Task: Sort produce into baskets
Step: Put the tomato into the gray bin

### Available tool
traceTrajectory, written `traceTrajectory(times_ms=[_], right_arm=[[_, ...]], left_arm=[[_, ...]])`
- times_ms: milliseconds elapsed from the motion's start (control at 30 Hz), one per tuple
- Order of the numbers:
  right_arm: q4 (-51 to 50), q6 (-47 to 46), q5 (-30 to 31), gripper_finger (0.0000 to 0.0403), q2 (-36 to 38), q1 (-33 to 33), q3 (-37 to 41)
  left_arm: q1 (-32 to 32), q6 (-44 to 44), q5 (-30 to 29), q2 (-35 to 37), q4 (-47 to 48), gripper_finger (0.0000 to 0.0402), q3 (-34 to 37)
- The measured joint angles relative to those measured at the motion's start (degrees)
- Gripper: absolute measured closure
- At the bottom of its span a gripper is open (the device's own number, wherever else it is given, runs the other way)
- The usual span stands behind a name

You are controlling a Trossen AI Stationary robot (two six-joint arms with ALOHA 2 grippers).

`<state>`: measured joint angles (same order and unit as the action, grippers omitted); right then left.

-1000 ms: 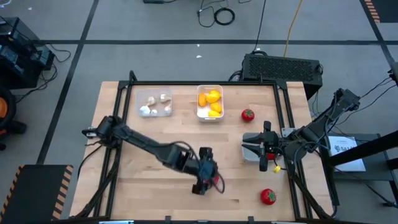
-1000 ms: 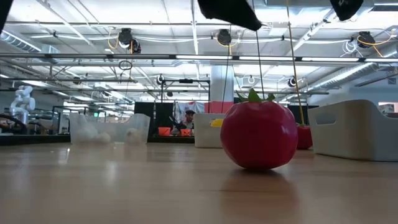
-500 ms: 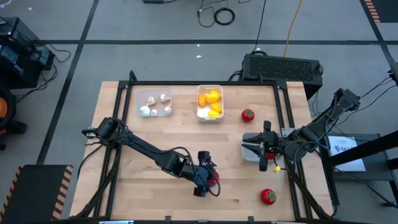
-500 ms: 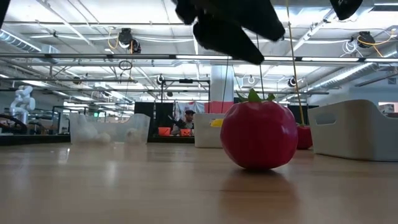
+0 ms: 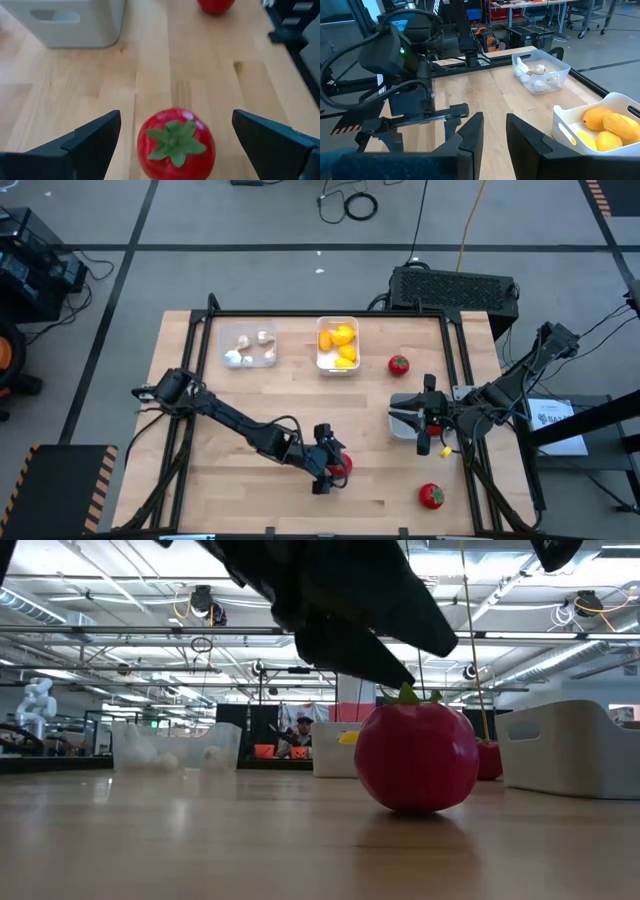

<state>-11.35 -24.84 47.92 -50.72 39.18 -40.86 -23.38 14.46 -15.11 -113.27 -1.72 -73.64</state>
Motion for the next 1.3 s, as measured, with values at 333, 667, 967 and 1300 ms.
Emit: traceTrajectory(times_ms=[333, 667, 967, 1300], right_arm=[[0.0, 0.0, 0.0, 0.0328, 0.0, 0.0, 0.0], [0.0, 0.0, 0.0, 0.0328, -0.1, -0.1, 0.0], [-0.1, 0.0, 0.0, 0.0328, -0.1, -0.1, 0.0], [-0.1, 0.0, 0.0, 0.0328, -0.1, -0.1, 0.0]], left_arm=[[0.0, 1.5, -0.1, -0.4, -8.9, 0.0015, 3.8], [0.0, 1.6, -0.2, -6.1, -13.9, 0.0015, 3.8], [0.1, 1.6, -1.3, -9.2, -14.9, 0.0015, 3.8], [0.0, 1.3, -1.4, -9.2, -16.0, 0.0029, 3.8]])
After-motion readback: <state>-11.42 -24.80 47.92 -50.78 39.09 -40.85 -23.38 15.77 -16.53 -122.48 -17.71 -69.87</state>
